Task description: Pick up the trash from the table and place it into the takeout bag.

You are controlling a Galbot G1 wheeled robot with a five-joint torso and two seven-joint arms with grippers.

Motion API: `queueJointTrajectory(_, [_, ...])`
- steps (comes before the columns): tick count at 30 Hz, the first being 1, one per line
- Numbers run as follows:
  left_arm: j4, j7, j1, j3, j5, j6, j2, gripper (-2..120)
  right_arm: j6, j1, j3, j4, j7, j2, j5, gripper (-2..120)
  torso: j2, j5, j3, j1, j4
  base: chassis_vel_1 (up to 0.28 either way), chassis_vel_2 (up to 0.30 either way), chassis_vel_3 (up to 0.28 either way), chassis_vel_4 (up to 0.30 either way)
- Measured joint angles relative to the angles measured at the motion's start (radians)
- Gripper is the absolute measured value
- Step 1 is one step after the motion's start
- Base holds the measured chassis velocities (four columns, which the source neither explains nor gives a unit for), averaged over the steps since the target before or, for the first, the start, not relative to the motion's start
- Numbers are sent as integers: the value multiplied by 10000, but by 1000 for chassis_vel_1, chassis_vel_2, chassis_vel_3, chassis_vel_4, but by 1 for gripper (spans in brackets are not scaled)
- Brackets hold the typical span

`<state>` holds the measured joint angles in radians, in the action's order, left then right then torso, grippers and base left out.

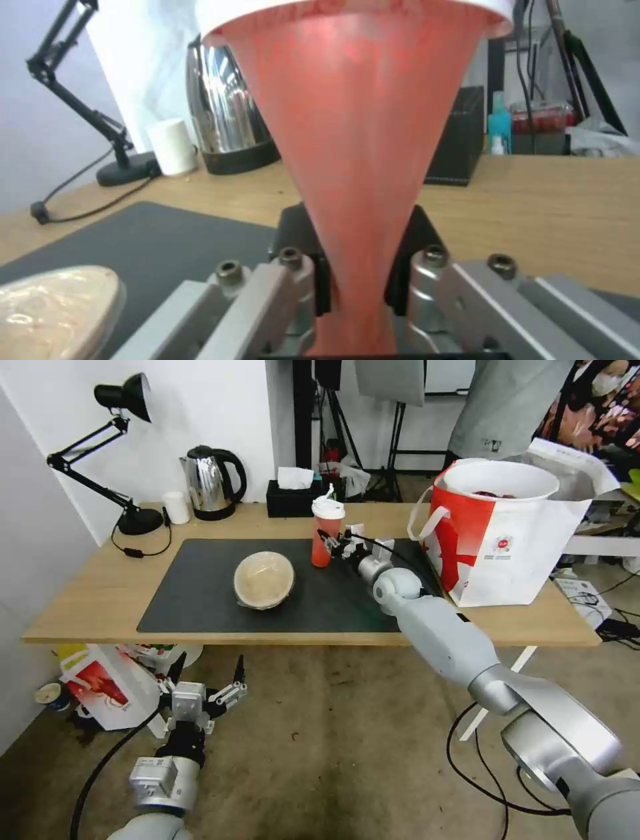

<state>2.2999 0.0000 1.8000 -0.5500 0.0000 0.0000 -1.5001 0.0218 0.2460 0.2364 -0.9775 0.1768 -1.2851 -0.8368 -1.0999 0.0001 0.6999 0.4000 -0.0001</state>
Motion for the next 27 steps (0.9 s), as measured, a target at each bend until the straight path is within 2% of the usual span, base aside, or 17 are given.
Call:
queueJointTrajectory(4, [0,0,0,0,0,0,0,100,-37,73,49,-829,-5,418,-326,3,0,0,0,0,-1,0,0,0,0])
queueJointTrajectory(10, [0,0,0,0,0,0,0,100,-68,80,67,-1213,-12,600,-412,3,0,0,1,0,0,0,0,0,0])
queueJointTrajectory(20, [0,0,0,0,0,0,0,100,-318,-30,88,-2815,-44,1465,-648,3,0,0,0,0,1,0,0,0,0])
queueJointTrajectory(23, [0,0,0,0,0,0,0,100,-175,-257,397,-3353,661,2097,163,3,0,1,1,0,0,0,0,0,0])
queueJointTrajectory(27, [0,0,0,0,0,0,0,100,155,-549,561,-3707,1401,2564,1056,3,0,0,2,0,0,0,0,0,0])
